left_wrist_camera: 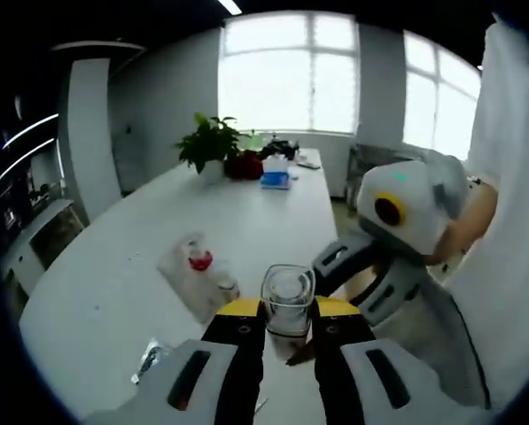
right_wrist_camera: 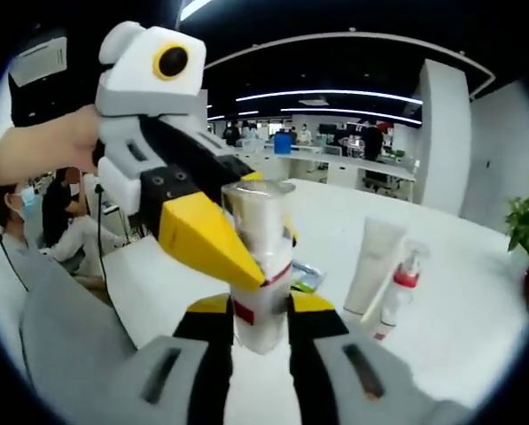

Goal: Arrange the skincare products in the storage area until every visible bottle or jar stands upright without overlapping.

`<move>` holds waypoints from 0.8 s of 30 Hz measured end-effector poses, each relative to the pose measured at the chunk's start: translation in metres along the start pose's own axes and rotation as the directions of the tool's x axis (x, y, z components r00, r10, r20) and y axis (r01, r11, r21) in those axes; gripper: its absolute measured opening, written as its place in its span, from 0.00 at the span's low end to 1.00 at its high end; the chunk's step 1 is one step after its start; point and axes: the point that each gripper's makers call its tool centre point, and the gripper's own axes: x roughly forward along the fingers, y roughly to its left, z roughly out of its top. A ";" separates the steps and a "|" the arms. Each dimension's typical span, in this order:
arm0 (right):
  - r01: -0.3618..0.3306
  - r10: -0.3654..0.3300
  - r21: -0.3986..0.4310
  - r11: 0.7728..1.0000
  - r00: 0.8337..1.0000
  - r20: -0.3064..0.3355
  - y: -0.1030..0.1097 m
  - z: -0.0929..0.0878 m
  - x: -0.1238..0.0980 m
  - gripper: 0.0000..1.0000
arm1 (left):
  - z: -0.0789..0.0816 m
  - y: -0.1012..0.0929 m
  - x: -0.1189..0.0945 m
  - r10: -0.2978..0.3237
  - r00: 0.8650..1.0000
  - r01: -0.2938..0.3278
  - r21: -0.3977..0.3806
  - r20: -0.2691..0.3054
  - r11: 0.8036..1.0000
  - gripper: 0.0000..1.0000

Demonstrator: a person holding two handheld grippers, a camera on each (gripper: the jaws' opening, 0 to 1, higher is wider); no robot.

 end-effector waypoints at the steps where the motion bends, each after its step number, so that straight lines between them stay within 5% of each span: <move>1: 0.009 -0.009 0.005 1.000 1.000 -0.003 -0.002 -0.003 0.002 0.23 | -0.002 0.002 0.005 -0.002 1.000 0.002 0.007 -0.007 1.000 0.17; 13: 0.076 -0.073 0.035 0.996 0.993 -0.096 -0.031 -0.045 0.026 0.22 | -0.034 0.023 0.047 0.028 0.995 -0.027 0.017 -0.091 1.000 0.17; 24: 0.042 -0.033 0.053 0.998 0.986 -0.162 -0.039 -0.081 0.043 0.22 | -0.062 0.033 0.071 0.037 0.991 -0.040 -0.022 -0.128 0.999 0.17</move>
